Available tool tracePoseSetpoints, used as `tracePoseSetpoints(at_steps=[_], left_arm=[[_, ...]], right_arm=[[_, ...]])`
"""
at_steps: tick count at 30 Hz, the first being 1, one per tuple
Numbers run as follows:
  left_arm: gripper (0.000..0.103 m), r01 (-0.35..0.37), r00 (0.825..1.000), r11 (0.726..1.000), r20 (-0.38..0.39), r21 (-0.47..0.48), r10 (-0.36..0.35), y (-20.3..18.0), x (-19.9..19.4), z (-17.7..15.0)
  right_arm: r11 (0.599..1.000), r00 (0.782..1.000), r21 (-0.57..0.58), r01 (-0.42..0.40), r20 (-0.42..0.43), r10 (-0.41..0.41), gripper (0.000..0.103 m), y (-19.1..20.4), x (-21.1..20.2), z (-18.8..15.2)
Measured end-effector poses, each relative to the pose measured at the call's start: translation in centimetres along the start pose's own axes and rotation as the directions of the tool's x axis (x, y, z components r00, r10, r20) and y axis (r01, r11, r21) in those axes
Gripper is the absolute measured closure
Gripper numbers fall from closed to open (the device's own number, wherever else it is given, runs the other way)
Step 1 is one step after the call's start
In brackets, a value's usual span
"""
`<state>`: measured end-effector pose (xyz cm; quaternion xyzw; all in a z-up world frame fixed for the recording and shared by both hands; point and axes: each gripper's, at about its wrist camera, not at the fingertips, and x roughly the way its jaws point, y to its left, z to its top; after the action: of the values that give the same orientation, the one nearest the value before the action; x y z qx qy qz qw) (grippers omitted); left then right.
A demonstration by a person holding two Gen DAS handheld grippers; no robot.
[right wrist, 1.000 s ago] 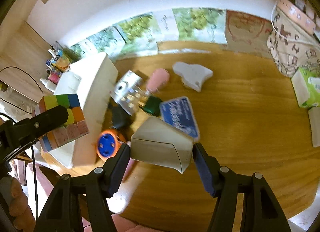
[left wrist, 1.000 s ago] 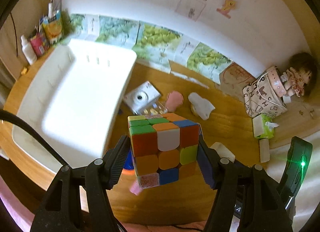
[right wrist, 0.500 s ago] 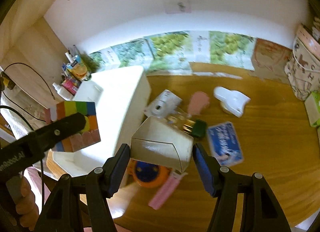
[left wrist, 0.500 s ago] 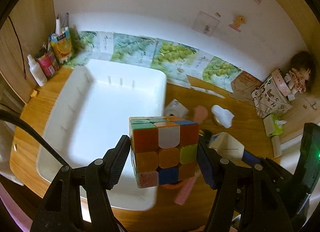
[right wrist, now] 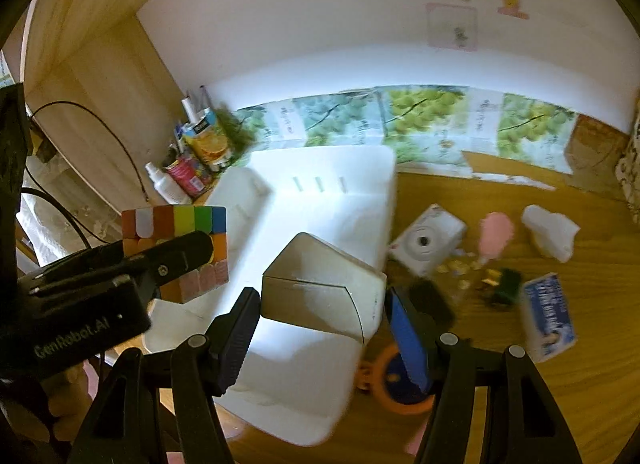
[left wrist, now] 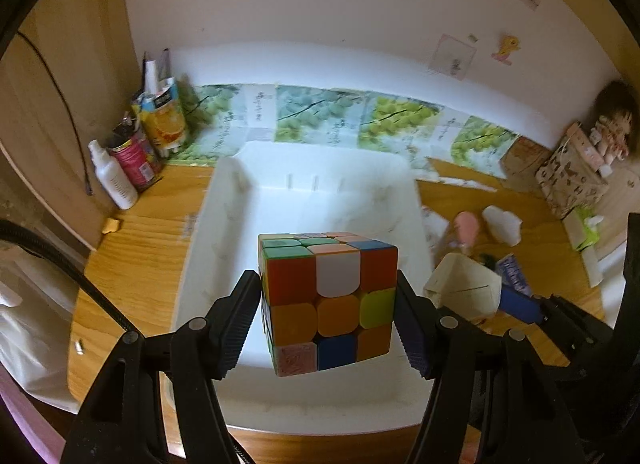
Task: Organize rigid objects
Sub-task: 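Carry cube and wedge block into the white tray and open both tools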
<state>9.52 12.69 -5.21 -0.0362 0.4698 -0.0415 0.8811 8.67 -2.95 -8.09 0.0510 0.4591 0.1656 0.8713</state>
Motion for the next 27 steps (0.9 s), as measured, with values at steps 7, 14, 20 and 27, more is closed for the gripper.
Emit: tracePoseSetpoints(at_steps=[7,14,20,27], left_arm=[[0.035,-0.026,0.998,1.000,-0.065,-0.010,0.025,3.5,0.8,-1.2],[0.035,-0.046,0.995,0.998,-0.092,-0.030,0.043,5.7,0.9,-1.5],[0.034,-0.064,0.998,0.998,-0.027,0.013,0.064,5.8,0.1,-1.2],[0.025,-0.053,0.998,0.998,0.015,0.036,0.053,5.5,-0.5,-1.2]], right_arm=[[0.998,0.997,0.008,-0.055,-0.045,0.055,0.038,2.4,2.3,-0.4],[0.994,0.991,0.005,-0.110,-0.076,0.110,0.038,4.3,4.0,-0.5],[0.991,0.988,0.015,-0.132,-0.085,0.132,0.036,4.8,4.6,-0.7],[0.992,0.990,0.042,-0.118,-0.071,0.120,0.024,4.5,3.8,-1.0]])
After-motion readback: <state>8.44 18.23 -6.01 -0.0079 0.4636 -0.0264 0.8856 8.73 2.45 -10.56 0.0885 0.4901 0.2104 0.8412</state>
